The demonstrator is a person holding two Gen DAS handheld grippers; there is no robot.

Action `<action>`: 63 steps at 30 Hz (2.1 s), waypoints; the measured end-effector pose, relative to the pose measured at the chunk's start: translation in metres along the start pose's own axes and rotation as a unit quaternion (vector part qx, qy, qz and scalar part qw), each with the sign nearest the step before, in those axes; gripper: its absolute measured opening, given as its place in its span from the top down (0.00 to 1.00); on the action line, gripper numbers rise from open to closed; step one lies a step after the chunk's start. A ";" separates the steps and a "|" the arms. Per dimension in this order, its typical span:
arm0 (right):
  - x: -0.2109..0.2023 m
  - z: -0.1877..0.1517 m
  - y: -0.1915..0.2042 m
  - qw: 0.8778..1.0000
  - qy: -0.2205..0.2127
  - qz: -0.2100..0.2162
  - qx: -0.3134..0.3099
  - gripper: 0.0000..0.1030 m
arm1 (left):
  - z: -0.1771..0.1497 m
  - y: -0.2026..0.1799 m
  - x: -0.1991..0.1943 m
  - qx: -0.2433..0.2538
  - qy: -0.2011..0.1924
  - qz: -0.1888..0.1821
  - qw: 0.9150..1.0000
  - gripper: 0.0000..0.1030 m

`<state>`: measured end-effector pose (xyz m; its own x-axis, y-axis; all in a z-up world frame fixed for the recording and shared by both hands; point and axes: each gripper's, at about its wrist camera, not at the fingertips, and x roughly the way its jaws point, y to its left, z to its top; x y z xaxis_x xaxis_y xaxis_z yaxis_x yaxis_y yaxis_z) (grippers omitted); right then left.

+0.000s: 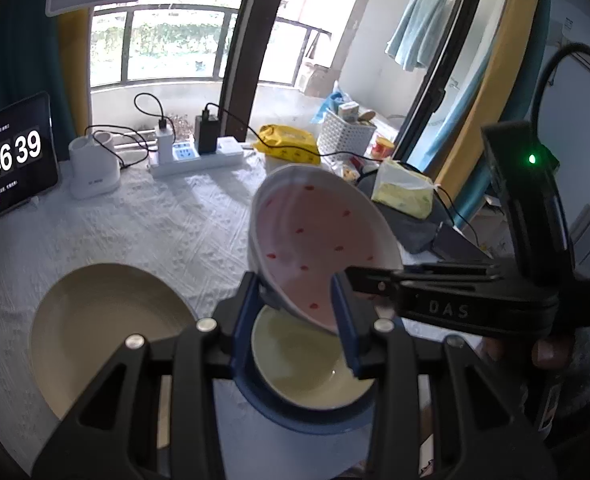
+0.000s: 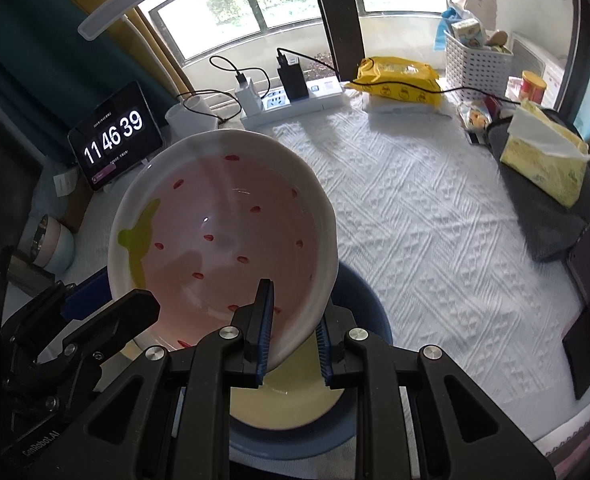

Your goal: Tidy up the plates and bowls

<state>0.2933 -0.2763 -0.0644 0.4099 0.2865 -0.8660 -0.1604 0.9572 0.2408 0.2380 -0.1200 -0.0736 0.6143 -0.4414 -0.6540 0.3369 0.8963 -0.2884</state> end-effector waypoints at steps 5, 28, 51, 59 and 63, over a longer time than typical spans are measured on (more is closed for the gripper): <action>0.000 -0.010 -0.001 1.000 0.003 0.001 0.004 0.79 | -0.006 -0.001 -0.002 0.003 0.004 -0.003 1.000 0.63; 0.013 -0.044 -0.006 0.999 0.037 -0.009 0.016 0.79 | -0.039 -0.002 0.007 0.003 0.046 -0.016 0.999 0.63; 0.027 -0.051 -0.002 0.997 0.063 -0.045 0.007 0.77 | -0.051 0.010 0.028 -0.010 0.093 -0.023 0.995 0.63; 0.024 -0.052 -0.002 0.997 0.061 -0.043 0.011 0.76 | -0.048 0.010 0.026 -0.010 0.086 -0.017 0.996 0.61; 0.019 -0.053 -0.001 0.997 0.051 -0.051 0.006 0.74 | -0.045 0.010 0.021 -0.005 0.073 -0.017 0.997 0.61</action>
<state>0.2535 -0.2737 -0.1039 0.3294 0.1835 -0.9262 -0.1125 0.9816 0.1545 0.2226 -0.1182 -0.1217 0.4923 -0.4611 -0.7382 0.3485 0.8816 -0.3183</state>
